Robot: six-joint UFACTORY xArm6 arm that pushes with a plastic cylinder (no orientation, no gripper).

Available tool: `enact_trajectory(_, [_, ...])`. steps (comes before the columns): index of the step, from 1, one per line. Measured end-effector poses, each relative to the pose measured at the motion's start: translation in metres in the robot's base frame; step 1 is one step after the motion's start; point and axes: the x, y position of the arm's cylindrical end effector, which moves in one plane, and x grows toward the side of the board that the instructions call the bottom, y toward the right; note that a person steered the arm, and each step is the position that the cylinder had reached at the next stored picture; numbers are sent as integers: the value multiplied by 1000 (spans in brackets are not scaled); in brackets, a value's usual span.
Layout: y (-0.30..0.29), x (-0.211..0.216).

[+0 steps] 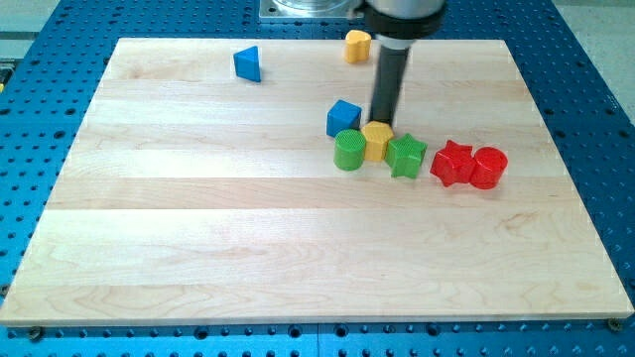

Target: Move the blue cube below the blue triangle

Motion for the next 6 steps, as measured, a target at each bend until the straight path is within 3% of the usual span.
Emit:
enact_trajectory(1, [-54, -5])
enact_trajectory(4, [-123, 13])
enact_trajectory(6, [-149, -20])
